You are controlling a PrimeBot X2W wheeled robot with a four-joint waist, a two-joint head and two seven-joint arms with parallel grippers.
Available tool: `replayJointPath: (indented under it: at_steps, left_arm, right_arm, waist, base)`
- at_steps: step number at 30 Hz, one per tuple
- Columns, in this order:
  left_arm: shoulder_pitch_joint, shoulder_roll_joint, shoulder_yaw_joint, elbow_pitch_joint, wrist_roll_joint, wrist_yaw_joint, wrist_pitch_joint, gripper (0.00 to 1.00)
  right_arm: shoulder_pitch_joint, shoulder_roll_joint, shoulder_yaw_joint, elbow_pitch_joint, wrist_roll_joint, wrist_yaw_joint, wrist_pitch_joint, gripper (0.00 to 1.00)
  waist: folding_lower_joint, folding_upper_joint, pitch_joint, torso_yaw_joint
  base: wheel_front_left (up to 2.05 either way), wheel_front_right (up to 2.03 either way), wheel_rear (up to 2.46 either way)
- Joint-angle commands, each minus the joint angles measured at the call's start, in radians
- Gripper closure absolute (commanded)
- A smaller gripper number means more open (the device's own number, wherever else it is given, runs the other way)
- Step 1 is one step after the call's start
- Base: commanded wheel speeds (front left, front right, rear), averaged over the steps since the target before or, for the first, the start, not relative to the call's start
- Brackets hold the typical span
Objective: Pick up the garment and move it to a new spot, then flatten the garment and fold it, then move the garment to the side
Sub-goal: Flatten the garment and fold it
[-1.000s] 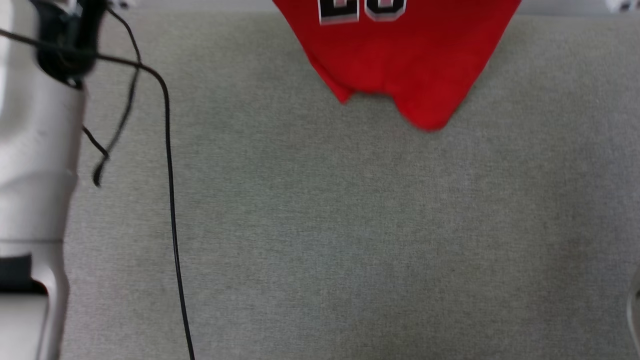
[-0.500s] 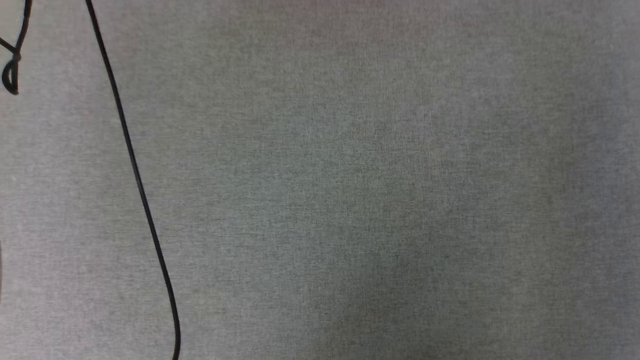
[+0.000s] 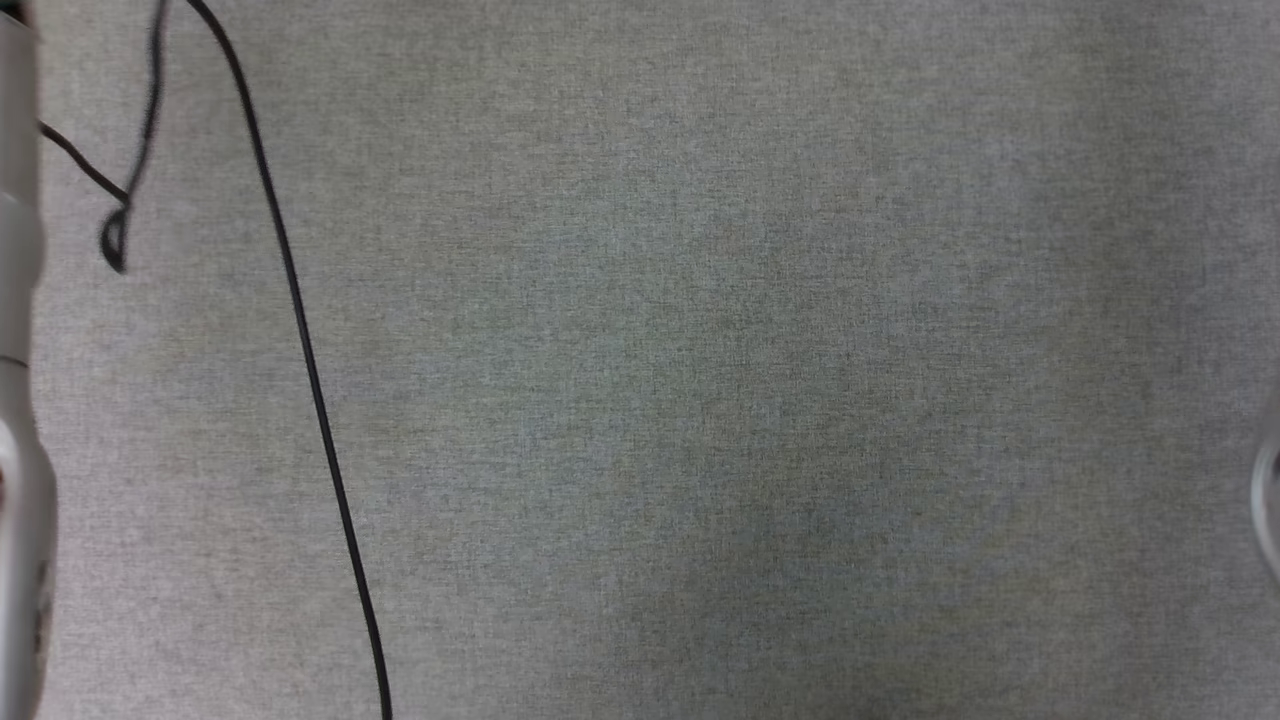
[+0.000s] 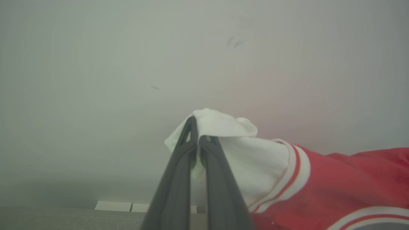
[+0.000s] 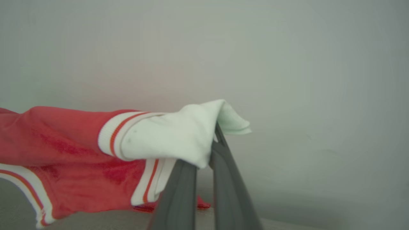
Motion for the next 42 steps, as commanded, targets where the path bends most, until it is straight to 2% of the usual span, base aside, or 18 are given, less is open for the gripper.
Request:
replayJointPath:
  at_steps: [1,7,14,23,32,39,42]
  left_arm:
    - [0.026,-0.006,-0.012,0.005,-0.009,-0.002,-0.011,1.00]
    - [0.130,-0.012,-0.059,0.005,-0.070,-0.002,-0.040,1.00]
    - [0.299,0.000,-0.102,-0.042,-0.105,-0.002,-0.068,1.00]
    - [0.573,0.004,-0.026,-0.191,-0.090,-0.001,-0.074,1.00]
    - [0.869,0.006,0.024,-0.369,-0.051,0.043,-0.074,1.00]
    - [1.102,0.029,0.036,-0.550,-0.048,0.117,-0.070,1.00]
    - [1.209,0.033,0.040,-0.629,-0.052,0.162,-0.060,1.00]
  right_arm:
    - [0.024,0.002,-0.002,0.019,0.007,-0.001,-0.015,1.00]
    - [0.140,0.003,0.003,0.091,0.040,-0.001,-0.066,1.00]
    - [0.299,-0.007,0.018,0.109,0.090,-0.001,-0.132,1.00]
    - [0.541,-0.036,0.061,0.024,0.166,-0.001,-0.158,1.00]
    - [0.866,-0.061,0.034,-0.213,0.217,-0.001,-0.078,1.00]
    - [1.177,-0.030,-0.047,-0.485,0.202,-0.001,0.040,1.00]
    - [1.301,-0.005,-0.074,-0.600,0.194,-0.001,0.094,1.00]
  waist:
    - [-0.0002,0.0000,-0.002,0.003]
    - [-0.0002,0.0000,-0.035,0.014]
    - [-0.0002,0.0000,-0.104,0.025]
    - [-0.0002,0.0000,-0.233,0.029]
    - [-0.0002,0.0000,-0.361,0.033]
    - [-0.0002,0.0000,-0.455,0.043]
    - [-0.0002,0.0000,-0.493,0.047]
  base:
    - [0.00,0.00,0.00]
    - [0.00,0.00,0.00]
    - [0.00,0.00,0.00]
    - [0.00,0.00,0.00]
    - [0.00,0.00,0.00]
    - [0.00,0.00,0.00]
    - [0.00,0.00,0.00]
